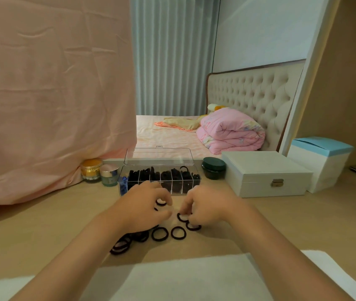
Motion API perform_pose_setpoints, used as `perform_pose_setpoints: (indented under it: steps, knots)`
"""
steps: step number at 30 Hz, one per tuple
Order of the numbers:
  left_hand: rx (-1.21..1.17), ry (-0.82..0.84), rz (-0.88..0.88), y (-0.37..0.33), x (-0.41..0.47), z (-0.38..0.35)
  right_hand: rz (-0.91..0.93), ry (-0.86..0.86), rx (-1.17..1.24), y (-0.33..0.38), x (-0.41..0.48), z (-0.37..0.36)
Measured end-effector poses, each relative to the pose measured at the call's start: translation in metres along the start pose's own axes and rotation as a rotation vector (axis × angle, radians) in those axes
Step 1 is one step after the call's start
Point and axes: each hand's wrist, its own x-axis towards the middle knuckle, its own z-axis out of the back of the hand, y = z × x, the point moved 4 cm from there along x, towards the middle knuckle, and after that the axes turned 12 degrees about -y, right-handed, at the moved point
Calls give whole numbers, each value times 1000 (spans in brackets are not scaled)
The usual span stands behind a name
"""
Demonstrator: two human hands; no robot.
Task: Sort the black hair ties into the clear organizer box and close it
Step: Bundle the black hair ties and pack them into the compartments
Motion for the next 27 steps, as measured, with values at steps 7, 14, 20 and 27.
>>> perform_pose_setpoints:
  steps: [7,14,20,27]
  knots:
    - [48,87,-37,4,-35,-4,5,-23,-43,2,1,-6]
    - [81,54,-133,-1,-29,-14,31,-16,1,3,8,-16]
    - [-327,-179,273,20,-28,3,8,-202,258,-1,14,-7]
    - [-457,-191,434,47,-36,18,-1,-83,432,7,15,2]
